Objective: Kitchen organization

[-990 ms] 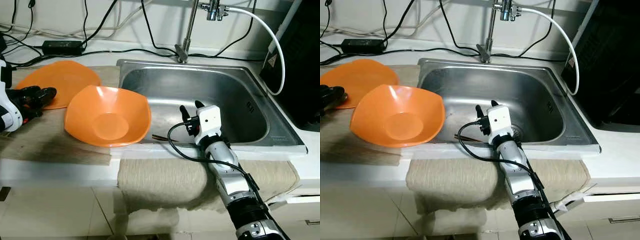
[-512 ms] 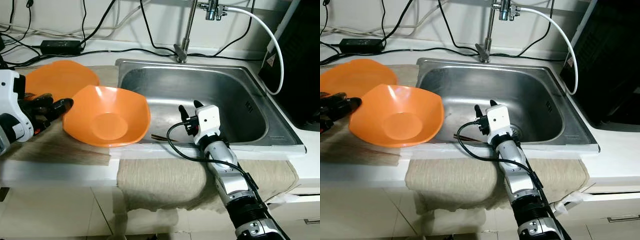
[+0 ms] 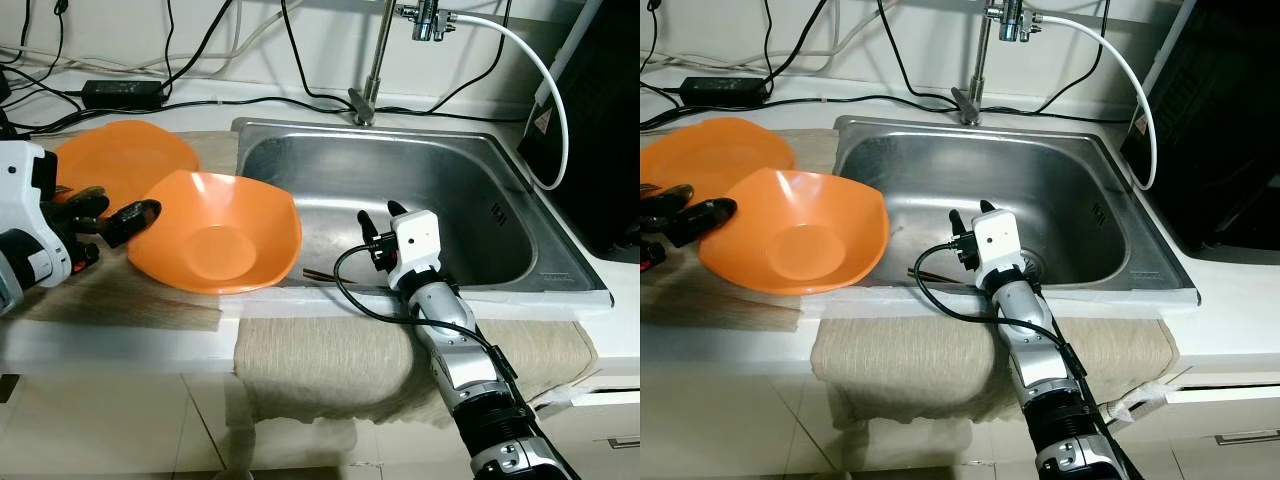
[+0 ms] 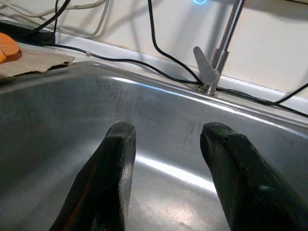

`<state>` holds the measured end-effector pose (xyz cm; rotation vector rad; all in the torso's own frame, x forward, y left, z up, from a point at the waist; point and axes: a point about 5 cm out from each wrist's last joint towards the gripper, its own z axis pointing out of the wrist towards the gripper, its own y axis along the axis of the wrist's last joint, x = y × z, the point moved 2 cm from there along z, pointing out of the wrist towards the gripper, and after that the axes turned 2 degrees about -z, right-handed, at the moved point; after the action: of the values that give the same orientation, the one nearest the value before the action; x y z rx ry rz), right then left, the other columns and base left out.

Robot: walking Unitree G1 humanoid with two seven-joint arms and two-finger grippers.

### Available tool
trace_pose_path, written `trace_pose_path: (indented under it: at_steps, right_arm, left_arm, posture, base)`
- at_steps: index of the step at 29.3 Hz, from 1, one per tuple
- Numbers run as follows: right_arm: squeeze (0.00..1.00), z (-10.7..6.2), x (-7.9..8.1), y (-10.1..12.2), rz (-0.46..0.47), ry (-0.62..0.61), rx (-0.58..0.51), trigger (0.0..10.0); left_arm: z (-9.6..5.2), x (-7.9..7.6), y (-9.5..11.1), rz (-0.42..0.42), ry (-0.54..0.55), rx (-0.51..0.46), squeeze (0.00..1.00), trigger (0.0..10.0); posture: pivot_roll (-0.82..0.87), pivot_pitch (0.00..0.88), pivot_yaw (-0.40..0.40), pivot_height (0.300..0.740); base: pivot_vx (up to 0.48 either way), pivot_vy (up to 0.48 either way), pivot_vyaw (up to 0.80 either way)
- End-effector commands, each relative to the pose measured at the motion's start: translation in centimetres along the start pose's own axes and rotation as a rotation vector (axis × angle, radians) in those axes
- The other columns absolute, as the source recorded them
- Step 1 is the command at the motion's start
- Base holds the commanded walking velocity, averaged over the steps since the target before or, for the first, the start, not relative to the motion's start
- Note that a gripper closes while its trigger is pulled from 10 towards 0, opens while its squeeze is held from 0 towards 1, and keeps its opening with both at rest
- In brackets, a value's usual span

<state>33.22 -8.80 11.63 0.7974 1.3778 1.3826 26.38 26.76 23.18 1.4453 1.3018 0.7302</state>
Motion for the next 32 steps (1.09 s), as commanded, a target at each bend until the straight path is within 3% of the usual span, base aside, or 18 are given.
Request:
trace_pose_path:
  at_steps: [1, 8, 16, 17, 18, 25, 32]
  right_arm:
    - [0.0, -0.4, 0.1, -1.1, 0.001, 0.012, 0.045, 10.0]
    - [0.0, -0.2, 0.1, -0.8, 0.001, 0.008, 0.039, 10.0]
    - [0.0, -0.3, -0.1, -0.9, -0.002, -0.002, 0.039, 10.0]
    - [0.0, -0.4, -0.1, -0.9, -0.002, -0.003, 0.039, 10.0]
    - [0.0, -0.4, -0.1, -0.9, -0.002, -0.004, 0.04, 10.0]
    - [0.0, -0.4, -0.1, -0.8, -0.001, -0.006, 0.04, 10.0]
    - [0.0, -0.4, -0.1, -0.9, 0.0, -0.005, 0.042, 10.0]
  left_arm:
    - [0.2, -0.7, -0.3, 0.006, -0.03, 0.014, 0.0, 10.0]
    - [1.9, -1.1, -1.4, 0.01, -0.039, 0.044, 0.0, 10.0]
    - [2.4, -0.7, -1.6, 0.019, -0.02, 0.057, 0.0, 10.0]
    - [2.5, -0.5, -1.7, 0.016, -0.011, 0.063, 0.0, 8.2]
    - [2.6, -0.3, -2.0, 0.02, -0.003, 0.071, 0.0, 0.0]
    - [3.1, 1.0, -3.4, 0.078, 0.065, 0.104, 0.0, 0.0]
    - [3.5, 1.1, -4.7, 0.085, 0.042, 0.118, 0.0, 0.0]
  posture:
    - [0.24, 0.004, -0.055, 0.74]
    - [0.23, 0.007, -0.051, 0.74]
    - [0.21, 0.007, -0.043, 0.74]
    - [0.21, 0.007, -0.043, 0.74]
    - [0.21, 0.009, -0.043, 0.74]
    - [0.21, 0.014, -0.044, 0.74]
    - [0.21, 0.017, -0.047, 0.74]
  base:
    - [0.0, 0.0, 0.0]
    - [0.0, 0.0, 0.0]
    - [0.0, 0.0, 0.0]
    - [0.0, 0.0, 0.0]
    - [0.0, 0.0, 0.0]
    - [0.0, 0.0, 0.0]
    - [0.0, 0.0, 0.0]
